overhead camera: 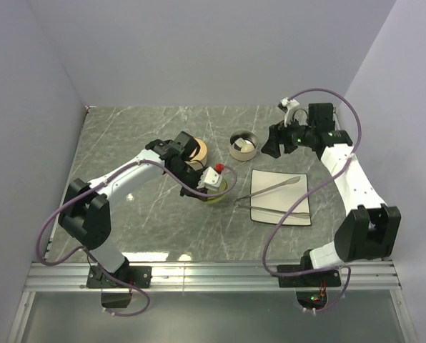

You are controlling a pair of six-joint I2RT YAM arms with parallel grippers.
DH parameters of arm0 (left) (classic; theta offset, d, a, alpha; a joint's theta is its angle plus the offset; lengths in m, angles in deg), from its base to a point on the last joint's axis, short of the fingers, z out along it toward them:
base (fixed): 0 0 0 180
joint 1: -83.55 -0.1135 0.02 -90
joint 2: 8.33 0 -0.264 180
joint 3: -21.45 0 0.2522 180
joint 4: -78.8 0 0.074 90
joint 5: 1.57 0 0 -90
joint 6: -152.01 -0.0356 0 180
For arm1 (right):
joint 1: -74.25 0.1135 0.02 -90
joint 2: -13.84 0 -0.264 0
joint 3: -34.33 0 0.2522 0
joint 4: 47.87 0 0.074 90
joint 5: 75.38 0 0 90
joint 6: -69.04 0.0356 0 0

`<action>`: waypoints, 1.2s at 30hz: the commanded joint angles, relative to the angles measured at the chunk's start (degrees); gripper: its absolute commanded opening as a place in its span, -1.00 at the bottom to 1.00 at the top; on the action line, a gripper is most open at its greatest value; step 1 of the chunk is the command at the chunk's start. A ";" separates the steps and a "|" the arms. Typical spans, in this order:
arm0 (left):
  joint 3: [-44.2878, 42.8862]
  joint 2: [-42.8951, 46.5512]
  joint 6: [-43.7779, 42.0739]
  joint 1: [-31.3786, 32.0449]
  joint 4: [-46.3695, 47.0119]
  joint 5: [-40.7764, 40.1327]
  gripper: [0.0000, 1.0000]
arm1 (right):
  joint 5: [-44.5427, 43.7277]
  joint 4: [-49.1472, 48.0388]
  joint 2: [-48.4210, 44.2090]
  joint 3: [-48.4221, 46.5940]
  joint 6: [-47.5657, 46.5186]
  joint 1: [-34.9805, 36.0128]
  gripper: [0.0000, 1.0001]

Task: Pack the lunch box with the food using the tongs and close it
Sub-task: Pick up the lid of the lunch box with the left arm, then pass the lid of the lunch box from the left arm to the right

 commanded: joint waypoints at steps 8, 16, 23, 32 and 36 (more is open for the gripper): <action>-5.66 6.05 25.20 -0.72 6.69 27.53 -0.99 | 11.79 -34.56 -32.30 30.50 -17.32 0.80 0.26; -4.61 7.38 45.60 -5.11 20.59 39.74 -0.99 | 14.00 -45.24 -45.70 43.17 -21.63 6.24 0.10; -6.36 5.80 47.20 -5.38 20.25 42.66 -0.99 | 8.19 -51.40 -48.00 45.11 -23.39 16.34 0.05; -5.31 6.32 46.76 -4.77 19.72 43.02 -0.99 | 8.19 -50.00 -45.97 44.15 -31.73 21.54 0.03; -5.48 6.15 45.88 -4.33 18.67 42.93 -0.99 | 7.49 -49.29 -45.45 44.15 -34.90 23.39 0.02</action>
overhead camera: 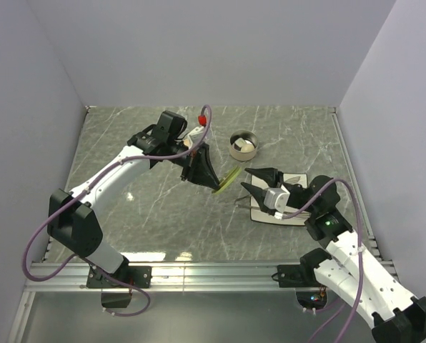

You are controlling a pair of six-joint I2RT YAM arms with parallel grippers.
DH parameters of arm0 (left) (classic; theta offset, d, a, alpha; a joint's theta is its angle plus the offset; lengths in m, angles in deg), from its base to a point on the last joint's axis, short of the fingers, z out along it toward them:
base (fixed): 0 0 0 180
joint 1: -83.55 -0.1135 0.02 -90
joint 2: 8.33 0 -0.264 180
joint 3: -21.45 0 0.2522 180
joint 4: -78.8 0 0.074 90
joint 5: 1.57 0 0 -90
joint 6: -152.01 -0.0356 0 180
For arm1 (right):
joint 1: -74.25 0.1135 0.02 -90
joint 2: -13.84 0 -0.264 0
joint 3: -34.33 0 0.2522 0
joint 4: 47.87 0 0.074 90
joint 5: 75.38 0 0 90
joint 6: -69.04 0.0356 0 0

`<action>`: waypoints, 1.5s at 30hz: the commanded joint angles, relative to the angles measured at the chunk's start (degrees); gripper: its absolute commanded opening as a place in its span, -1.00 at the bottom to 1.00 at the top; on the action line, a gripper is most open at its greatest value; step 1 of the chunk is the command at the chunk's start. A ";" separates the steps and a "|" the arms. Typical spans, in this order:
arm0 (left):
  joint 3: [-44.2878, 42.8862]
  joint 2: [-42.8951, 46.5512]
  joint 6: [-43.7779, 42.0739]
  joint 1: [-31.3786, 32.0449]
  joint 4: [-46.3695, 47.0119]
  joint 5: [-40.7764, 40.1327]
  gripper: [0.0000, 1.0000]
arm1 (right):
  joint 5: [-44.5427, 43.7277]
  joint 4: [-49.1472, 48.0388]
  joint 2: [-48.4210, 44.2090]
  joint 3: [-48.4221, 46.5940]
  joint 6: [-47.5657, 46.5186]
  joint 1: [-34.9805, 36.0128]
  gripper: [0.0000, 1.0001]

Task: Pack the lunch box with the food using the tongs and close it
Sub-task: Pass the lid of the lunch box from the left arm to the right

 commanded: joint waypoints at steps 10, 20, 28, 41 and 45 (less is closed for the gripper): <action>-2.25 -0.20 -2.76 1.45 -1.69 2.51 -0.99 | -1.26 0.28 1.69 -2.44 -8.14 3.00 -0.02; -2.43 -0.90 -2.76 2.24 -2.04 2.07 -0.99 | -1.69 2.22 2.39 -3.05 -12.10 4.41 -0.11; -2.34 -0.99 -3.02 2.50 -2.31 2.07 -0.99 | -1.96 0.90 2.39 -2.61 -12.10 4.76 -0.47; -2.52 0.15 -2.85 1.54 -2.04 -3.28 -0.32 | -4.50 3.18 3.44 -4.19 -8.95 4.67 -1.00; -1.90 1.56 -0.05 -0.48 0.41 -6.62 -0.10 | -7.22 5.30 7.04 -7.09 -4.03 3.45 -1.00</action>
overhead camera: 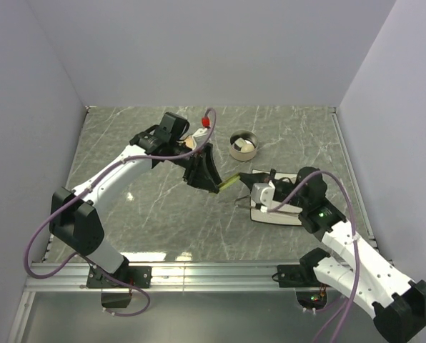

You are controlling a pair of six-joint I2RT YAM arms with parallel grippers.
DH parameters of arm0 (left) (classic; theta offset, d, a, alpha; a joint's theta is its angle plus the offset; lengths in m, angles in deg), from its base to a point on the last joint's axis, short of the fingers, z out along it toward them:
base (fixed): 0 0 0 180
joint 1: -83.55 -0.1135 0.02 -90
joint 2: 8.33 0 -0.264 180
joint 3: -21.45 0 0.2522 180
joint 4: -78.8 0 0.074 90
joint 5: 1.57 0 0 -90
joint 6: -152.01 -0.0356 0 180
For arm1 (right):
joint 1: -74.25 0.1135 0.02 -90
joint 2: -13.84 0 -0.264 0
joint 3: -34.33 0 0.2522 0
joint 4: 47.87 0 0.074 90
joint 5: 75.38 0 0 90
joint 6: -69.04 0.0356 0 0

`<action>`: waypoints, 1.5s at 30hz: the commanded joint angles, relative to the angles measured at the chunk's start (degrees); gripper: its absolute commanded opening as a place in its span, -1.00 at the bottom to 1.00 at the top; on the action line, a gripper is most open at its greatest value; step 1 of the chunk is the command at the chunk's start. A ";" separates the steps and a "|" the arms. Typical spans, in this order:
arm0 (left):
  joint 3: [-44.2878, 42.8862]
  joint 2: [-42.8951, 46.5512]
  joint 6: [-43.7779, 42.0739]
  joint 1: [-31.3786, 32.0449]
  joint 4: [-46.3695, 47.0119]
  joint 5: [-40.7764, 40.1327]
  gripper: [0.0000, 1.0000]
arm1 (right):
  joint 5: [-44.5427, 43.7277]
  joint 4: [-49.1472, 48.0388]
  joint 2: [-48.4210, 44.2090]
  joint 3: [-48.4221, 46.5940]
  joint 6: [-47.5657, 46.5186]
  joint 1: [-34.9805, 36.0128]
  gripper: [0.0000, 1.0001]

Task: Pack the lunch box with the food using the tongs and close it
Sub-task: Pass the lid of the lunch box from the left arm to the right, then put the lid back on the lunch box

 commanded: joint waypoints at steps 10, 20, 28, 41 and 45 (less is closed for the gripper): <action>6.14 14.07 15.12 -11.03 25.44 -17.84 0.28 | -3.23 5.91 16.68 -16.83 24.60 -13.59 -1.00; 7.10 17.07 17.75 -10.94 21.83 -23.29 0.54 | -7.10 22.27 43.47 -40.49 49.39 -20.99 -1.00; 9.65 20.23 22.94 -12.08 24.64 -29.10 0.99 | -9.04 33.43 57.73 -56.32 69.25 -25.55 -1.00; 13.08 22.43 22.85 -12.78 25.52 -29.28 0.99 | -11.15 38.79 68.20 -62.83 76.66 -26.35 -1.00; 13.08 22.69 22.59 -12.78 25.08 -29.19 0.99 | -11.23 37.13 69.78 -62.92 79.03 -26.44 -1.00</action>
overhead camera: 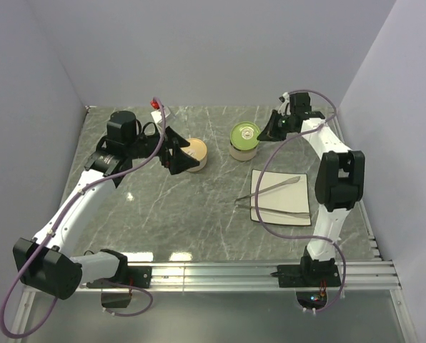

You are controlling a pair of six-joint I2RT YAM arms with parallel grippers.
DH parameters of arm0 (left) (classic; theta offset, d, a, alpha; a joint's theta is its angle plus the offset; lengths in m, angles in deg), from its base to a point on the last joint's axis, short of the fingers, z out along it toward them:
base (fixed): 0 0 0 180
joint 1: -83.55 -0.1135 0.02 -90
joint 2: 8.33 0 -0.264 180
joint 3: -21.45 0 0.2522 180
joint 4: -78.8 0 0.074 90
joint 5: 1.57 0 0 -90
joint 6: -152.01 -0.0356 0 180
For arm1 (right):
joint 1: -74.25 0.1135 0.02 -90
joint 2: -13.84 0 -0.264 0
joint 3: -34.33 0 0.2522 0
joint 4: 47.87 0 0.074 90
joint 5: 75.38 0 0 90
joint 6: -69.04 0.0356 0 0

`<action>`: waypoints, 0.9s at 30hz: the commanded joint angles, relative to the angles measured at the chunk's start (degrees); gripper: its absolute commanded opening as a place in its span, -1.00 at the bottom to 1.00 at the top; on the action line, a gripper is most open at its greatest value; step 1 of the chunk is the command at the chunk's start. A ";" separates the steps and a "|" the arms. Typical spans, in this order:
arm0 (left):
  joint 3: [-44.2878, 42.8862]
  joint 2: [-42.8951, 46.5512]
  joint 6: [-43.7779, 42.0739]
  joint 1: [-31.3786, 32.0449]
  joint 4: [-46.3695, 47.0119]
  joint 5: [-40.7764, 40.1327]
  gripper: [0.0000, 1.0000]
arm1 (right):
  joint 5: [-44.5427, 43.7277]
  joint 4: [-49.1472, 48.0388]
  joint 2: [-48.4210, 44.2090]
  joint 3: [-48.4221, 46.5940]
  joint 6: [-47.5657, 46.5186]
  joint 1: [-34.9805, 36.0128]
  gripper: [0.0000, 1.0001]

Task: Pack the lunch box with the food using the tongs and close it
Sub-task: Put the lid back on the lunch box

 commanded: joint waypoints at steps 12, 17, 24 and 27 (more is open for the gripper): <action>0.58 2.02 0.42 -0.26 1.54 -0.62 0.99 | -0.44 -0.88 5.03 -5.51 5.91 -0.28 -1.00; 0.41 1.58 0.42 -0.26 1.54 -0.27 0.99 | -0.62 -1.23 5.64 -5.69 6.79 -0.36 -1.00; 0.41 1.32 0.60 -0.26 1.80 -0.62 0.99 | -1.14 -2.02 6.34 -5.69 7.50 -0.45 -1.00; 0.49 1.49 0.42 -0.26 1.80 -0.36 0.99 | -1.32 -1.32 6.96 -6.31 7.50 -0.28 -1.00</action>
